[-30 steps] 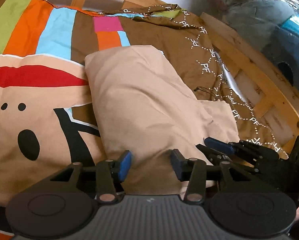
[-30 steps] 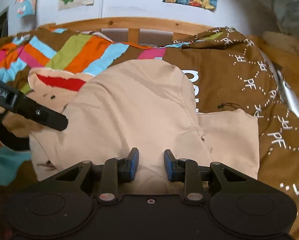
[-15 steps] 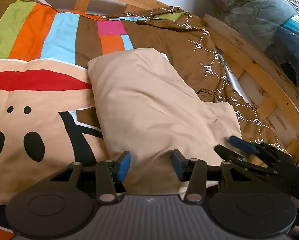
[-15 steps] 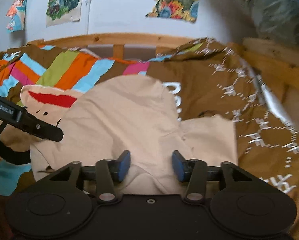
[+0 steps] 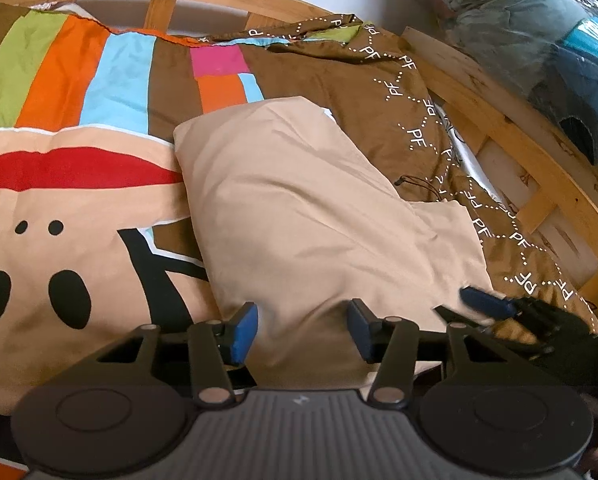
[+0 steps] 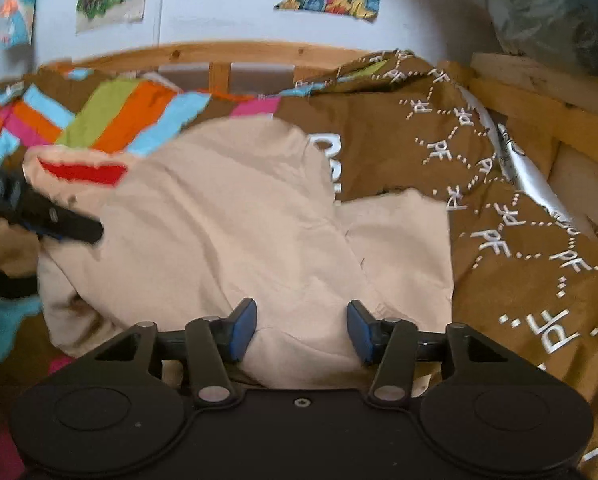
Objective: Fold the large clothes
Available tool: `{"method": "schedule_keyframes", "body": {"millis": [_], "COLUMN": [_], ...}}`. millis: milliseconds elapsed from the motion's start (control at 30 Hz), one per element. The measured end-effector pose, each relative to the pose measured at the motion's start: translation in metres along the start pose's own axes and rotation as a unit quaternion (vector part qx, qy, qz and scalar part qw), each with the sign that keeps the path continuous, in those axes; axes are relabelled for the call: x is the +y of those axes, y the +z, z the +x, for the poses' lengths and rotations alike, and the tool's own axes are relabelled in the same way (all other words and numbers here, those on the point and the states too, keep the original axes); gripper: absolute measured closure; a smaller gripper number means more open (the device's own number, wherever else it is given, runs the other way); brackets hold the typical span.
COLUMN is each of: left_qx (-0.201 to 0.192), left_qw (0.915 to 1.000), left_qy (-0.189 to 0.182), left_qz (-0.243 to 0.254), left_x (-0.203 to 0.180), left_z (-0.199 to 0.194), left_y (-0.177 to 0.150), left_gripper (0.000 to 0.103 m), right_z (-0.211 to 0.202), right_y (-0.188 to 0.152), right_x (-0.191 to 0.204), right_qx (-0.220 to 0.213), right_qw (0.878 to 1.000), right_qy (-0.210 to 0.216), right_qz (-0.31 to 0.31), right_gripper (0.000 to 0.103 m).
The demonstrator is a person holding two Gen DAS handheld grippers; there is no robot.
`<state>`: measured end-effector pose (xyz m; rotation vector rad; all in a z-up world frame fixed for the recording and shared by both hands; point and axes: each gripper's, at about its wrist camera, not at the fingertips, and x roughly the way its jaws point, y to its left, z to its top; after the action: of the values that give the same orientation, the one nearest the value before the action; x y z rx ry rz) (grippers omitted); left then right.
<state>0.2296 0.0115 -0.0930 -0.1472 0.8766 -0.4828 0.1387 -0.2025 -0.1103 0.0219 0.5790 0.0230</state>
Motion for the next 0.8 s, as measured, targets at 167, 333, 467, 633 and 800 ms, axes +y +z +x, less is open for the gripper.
{"method": "schedule_keyframes", "body": {"millis": [167, 333, 467, 633, 800], "left_qx": [0.001, -0.003, -0.004, 0.000, -0.004], "left_qw": [1.0000, 1.0000, 1.0000, 0.9999, 0.9997], "left_qy": [-0.003, 0.000, -0.004, -0.007, -0.014], "left_qz": [-0.001, 0.004, -0.005, -0.014, -0.018], "left_x": [0.000, -0.001, 0.003, 0.006, 0.009], "left_z": [0.002, 0.002, 0.003, 0.004, 0.004], "left_y": [-0.001, -0.002, -0.003, -0.002, -0.003], "left_gripper": [0.048, 0.048, 0.044, 0.042, 0.041], "right_z": [-0.006, 0.007, -0.004, 0.000, 0.031], "right_y": [0.004, -0.011, 0.002, 0.021, 0.038], "right_x": [-0.022, -0.025, -0.033, -0.055, -0.076], "right_qx": [-0.002, 0.026, 0.004, 0.012, 0.068], "right_qw": [0.999, 0.998, 0.998, 0.995, 0.987], "right_qy": [-0.026, -0.047, -0.021, -0.023, 0.008], "right_qz": [0.037, 0.034, 0.060, 0.098, 0.148], "right_gripper": [0.055, 0.057, 0.042, 0.035, 0.006]}}
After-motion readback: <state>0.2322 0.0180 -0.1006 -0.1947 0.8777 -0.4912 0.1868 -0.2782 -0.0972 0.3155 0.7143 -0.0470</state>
